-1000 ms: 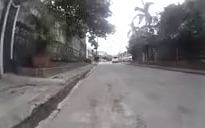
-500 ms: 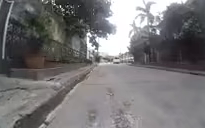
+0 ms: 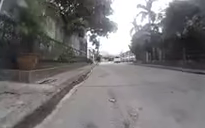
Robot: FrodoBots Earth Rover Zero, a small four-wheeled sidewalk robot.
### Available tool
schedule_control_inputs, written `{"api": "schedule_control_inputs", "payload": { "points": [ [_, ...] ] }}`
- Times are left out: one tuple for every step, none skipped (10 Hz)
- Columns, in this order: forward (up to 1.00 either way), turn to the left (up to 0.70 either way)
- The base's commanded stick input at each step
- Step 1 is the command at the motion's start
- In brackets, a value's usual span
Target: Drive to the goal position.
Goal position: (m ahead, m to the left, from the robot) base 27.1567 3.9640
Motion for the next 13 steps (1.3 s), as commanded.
{"api": "schedule_control_inputs", "payload": {
  "points": [
    [0.70, 0.00],
    [0.70, 0.00],
    [0.70, 0.00],
    [0.70, 0.00],
    [0.70, 0.00],
    [0.70, 0.00],
    [0.70, 0.00],
    [0.70, 0.00],
    [0.70, 0.00],
    [0.70, 0.00],
    [0.70, 0.00],
    [0.70, 0.00],
    [0.70, 0.00]
  ]
}}
